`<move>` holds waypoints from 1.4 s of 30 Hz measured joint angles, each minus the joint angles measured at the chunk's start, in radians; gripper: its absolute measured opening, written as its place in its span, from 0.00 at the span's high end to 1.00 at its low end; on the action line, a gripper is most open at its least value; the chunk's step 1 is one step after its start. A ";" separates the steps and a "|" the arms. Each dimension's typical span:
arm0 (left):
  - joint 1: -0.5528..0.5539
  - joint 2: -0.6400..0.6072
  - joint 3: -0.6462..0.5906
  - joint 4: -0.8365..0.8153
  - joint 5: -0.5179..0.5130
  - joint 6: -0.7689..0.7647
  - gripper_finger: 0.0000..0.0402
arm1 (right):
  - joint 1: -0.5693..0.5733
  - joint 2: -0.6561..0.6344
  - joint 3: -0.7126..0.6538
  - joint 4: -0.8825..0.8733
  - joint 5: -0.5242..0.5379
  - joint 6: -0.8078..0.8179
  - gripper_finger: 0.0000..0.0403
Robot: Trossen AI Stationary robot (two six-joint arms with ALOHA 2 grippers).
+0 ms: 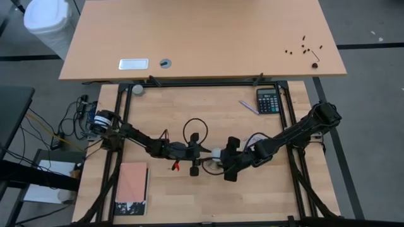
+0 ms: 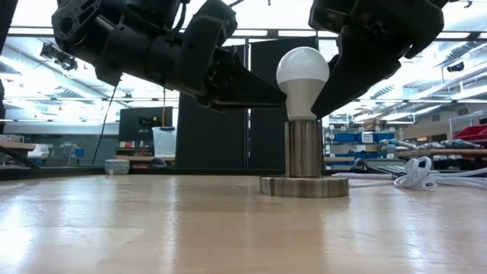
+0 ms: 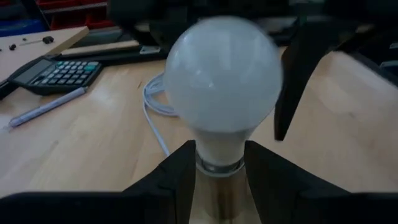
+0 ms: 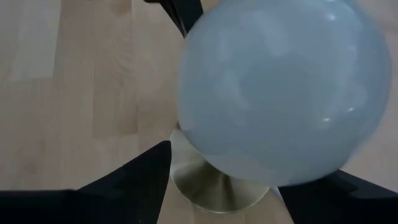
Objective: Screw lightbulb
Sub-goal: Insert the lightbulb on the lamp
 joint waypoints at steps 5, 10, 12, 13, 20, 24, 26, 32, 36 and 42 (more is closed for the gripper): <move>0.001 0.000 0.000 0.002 -0.014 0.000 0.65 | 0.003 -0.030 -0.001 -0.022 0.012 -0.015 0.32; 0.001 0.000 0.000 -0.001 -0.015 -0.015 0.65 | 0.030 -0.082 -0.040 -0.015 0.081 0.000 0.32; 0.001 0.000 0.000 -0.003 -0.016 -0.022 0.65 | 0.037 -0.101 -0.073 0.008 0.086 0.025 0.32; 0.001 0.000 0.000 -0.002 -0.016 -0.023 0.65 | 0.041 -0.111 -0.091 0.020 0.087 0.036 0.32; 0.001 0.000 0.000 -0.005 -0.009 -0.029 0.65 | 0.083 -0.150 -0.250 0.240 0.083 0.038 0.32; 0.001 0.000 0.000 -0.006 -0.005 -0.034 0.65 | 0.094 -0.165 -0.384 0.500 0.082 -0.018 0.33; 0.001 0.000 0.000 -0.005 -0.005 -0.041 0.65 | 0.095 -0.168 -0.451 0.664 0.073 -0.034 0.34; 0.001 0.000 0.000 -0.005 -0.004 -0.060 0.65 | 0.089 -0.164 -0.524 0.847 0.082 -0.068 0.35; 0.001 0.000 0.000 -0.004 -0.005 -0.060 0.65 | 0.089 -0.164 -0.500 0.856 0.091 -0.125 0.35; 0.001 0.000 0.000 -0.004 -0.010 -0.061 0.65 | 0.073 -0.164 -0.500 0.851 0.100 -0.122 0.35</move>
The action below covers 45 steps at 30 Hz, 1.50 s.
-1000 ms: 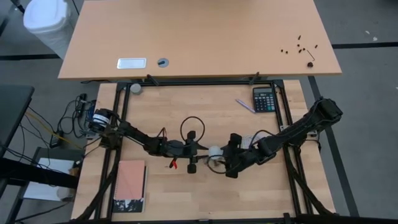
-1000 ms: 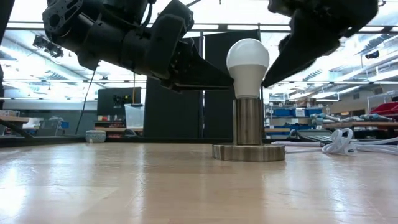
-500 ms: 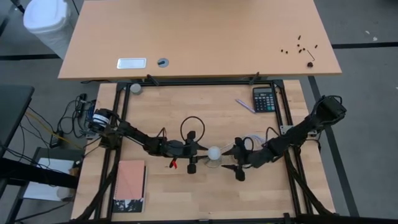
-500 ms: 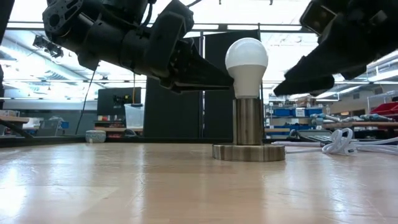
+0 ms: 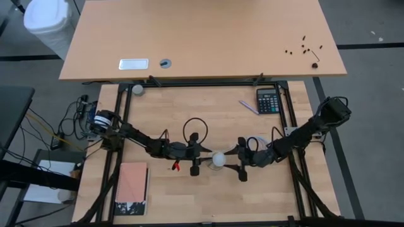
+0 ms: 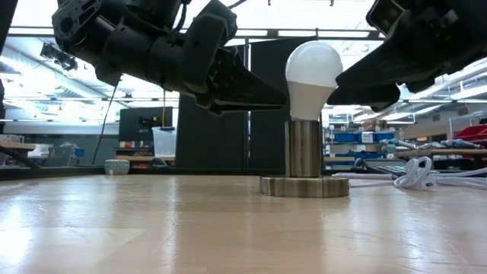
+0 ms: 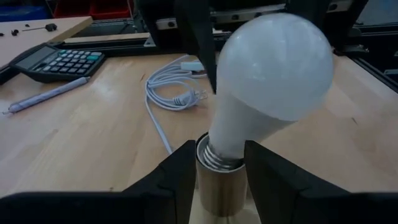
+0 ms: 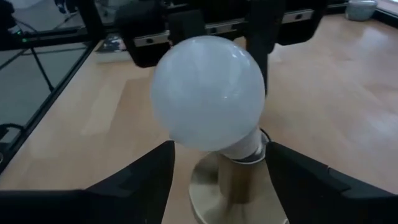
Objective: Screw lightbulb
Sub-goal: Insert the lightbulb on the lamp
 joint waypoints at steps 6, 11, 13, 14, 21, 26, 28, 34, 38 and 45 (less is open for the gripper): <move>0.000 0.000 0.000 -0.003 -0.003 0.006 0.65 | -0.037 0.000 0.000 0.018 0.003 0.020 0.36; 0.000 -0.051 0.000 -0.123 -0.011 0.015 0.65 | -0.058 0.000 0.000 0.027 0.003 0.025 0.36; 0.000 -0.084 0.000 -0.168 -0.016 0.024 0.65 | -0.064 0.001 0.000 0.030 0.000 0.022 0.36; 0.000 -0.097 0.000 -0.180 -0.017 0.024 0.65 | -0.065 0.001 0.000 0.032 -0.001 0.022 0.36; 0.000 -0.107 0.000 -0.153 0.027 0.007 0.65 | -0.070 0.001 0.000 0.035 -0.013 0.021 0.36; 0.000 -0.095 -0.001 -0.144 0.019 0.000 0.65 | -0.070 0.001 0.000 0.035 -0.014 0.018 0.36; 0.000 -0.095 -0.001 -0.143 0.008 0.001 0.65 | -0.070 0.001 0.000 0.035 -0.025 0.018 0.36; 0.001 -0.095 -0.001 -0.140 -0.006 0.006 0.65 | -0.070 0.001 0.000 0.035 -0.030 0.020 0.36; 0.004 -0.095 -0.001 -0.118 -0.014 0.013 0.65 | -0.063 0.001 0.000 0.036 -0.031 0.021 0.36; 0.020 -0.095 -0.001 -0.115 -0.013 0.019 0.65 | -0.048 0.001 0.000 0.036 -0.031 0.022 0.36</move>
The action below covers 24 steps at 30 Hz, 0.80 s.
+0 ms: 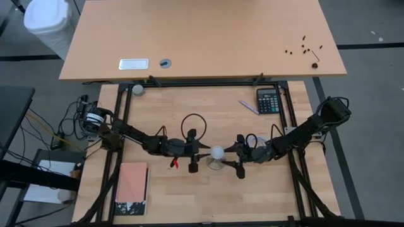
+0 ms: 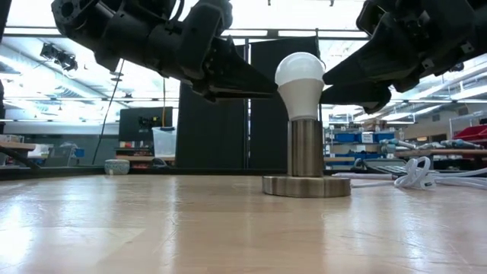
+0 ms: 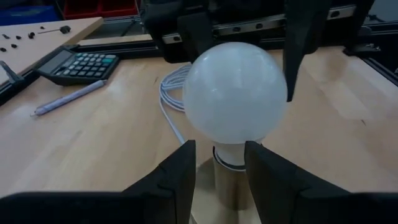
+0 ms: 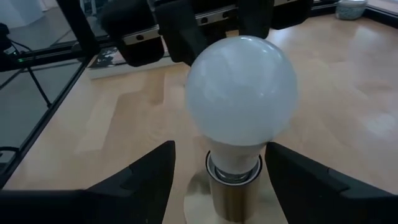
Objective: Screw lightbulb
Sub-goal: Insert the lightbulb on the lamp
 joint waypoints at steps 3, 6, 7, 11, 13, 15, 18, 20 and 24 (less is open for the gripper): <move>0.000 0.000 0.000 0.013 0.000 0.010 0.65 | 0.000 0.000 0.000 0.000 0.000 0.000 0.36; 0.000 0.000 0.000 0.020 0.000 0.010 0.65 | 0.000 0.000 0.000 0.000 0.000 0.000 0.36; 0.000 0.000 0.000 0.019 -0.001 0.010 0.65 | 0.000 0.000 0.000 0.000 0.000 0.000 0.36; 0.000 0.000 0.000 0.013 -0.001 0.010 0.65 | 0.001 0.000 0.000 0.001 0.000 0.000 0.36; 0.000 0.000 0.000 0.007 -0.001 0.010 0.65 | 0.001 0.000 0.000 0.001 0.000 0.000 0.36; 0.000 0.000 0.000 0.004 -0.001 0.010 0.65 | 0.001 0.000 0.000 0.000 0.000 0.000 0.36; 0.000 0.000 0.000 -0.011 -0.001 0.009 0.65 | 0.001 0.000 0.000 -0.007 0.000 0.005 0.36; 0.000 0.000 0.000 -0.022 -0.002 0.009 0.65 | 0.001 0.000 0.000 -0.026 -0.001 0.018 0.36; 0.000 0.000 0.000 -0.036 -0.002 0.009 0.65 | 0.001 0.000 0.000 -0.052 -0.001 0.038 0.36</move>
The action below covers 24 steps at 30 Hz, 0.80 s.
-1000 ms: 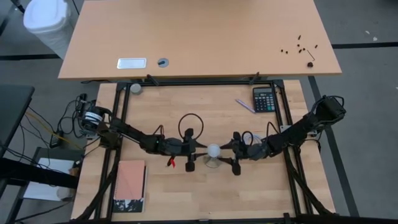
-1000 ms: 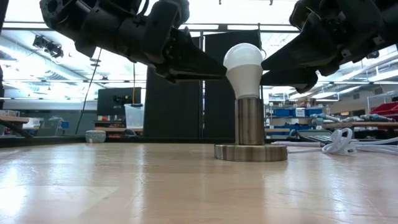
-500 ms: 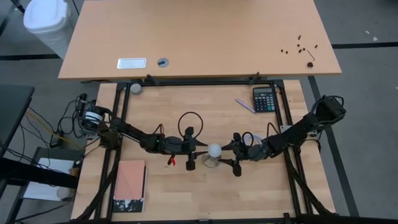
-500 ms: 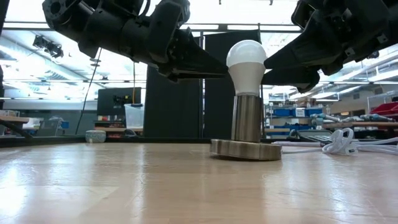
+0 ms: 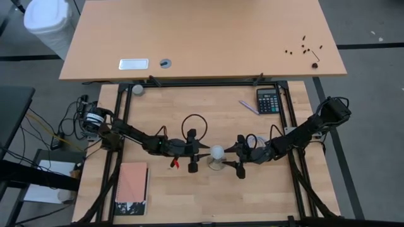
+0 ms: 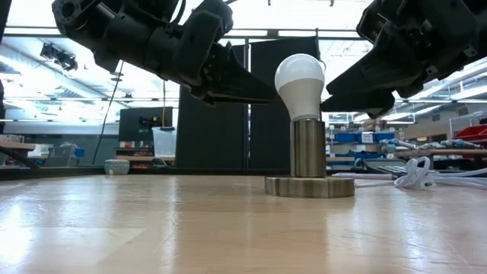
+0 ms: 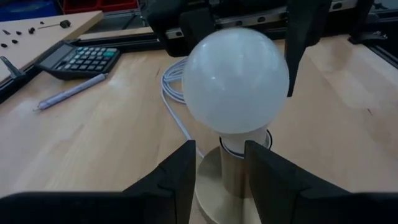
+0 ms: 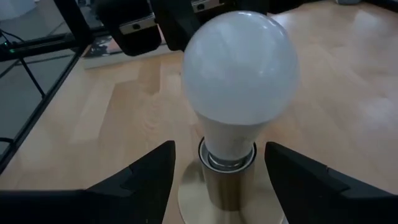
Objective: Screw lightbulb
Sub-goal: Insert the lightbulb on the lamp
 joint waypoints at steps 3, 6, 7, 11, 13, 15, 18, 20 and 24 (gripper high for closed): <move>-0.001 0.000 0.000 -0.002 0.000 0.000 0.65 | 0.000 0.000 0.000 -0.007 0.000 0.003 0.36; -0.002 0.000 0.000 -0.003 0.000 0.000 0.65 | 0.003 0.000 0.000 -0.022 0.000 0.003 0.36; -0.002 0.000 0.000 -0.006 0.003 0.000 0.65 | 0.006 -0.003 0.000 -0.033 0.000 0.003 0.36; -0.002 0.000 0.000 -0.031 0.023 -0.019 0.65 | 0.017 -0.044 0.000 -0.101 -0.003 0.014 0.36; -0.002 0.000 0.000 -0.041 0.038 -0.032 0.65 | 0.017 -0.075 0.011 -0.188 -0.015 0.025 0.36; -0.002 0.000 0.000 -0.067 0.050 -0.051 0.65 | 0.017 -0.103 0.064 -0.352 -0.034 0.042 0.36; -0.008 0.000 -0.005 -0.091 0.081 -0.080 0.65 | 0.013 -0.117 0.203 -0.651 -0.053 0.055 0.36; -0.025 0.000 -0.030 -0.063 0.088 -0.097 0.65 | 0.009 -0.111 0.304 -0.841 -0.059 0.054 0.35; -0.073 0.000 -0.120 0.065 0.023 -0.143 0.65 | -0.015 -0.098 0.475 -1.117 -0.113 0.036 0.33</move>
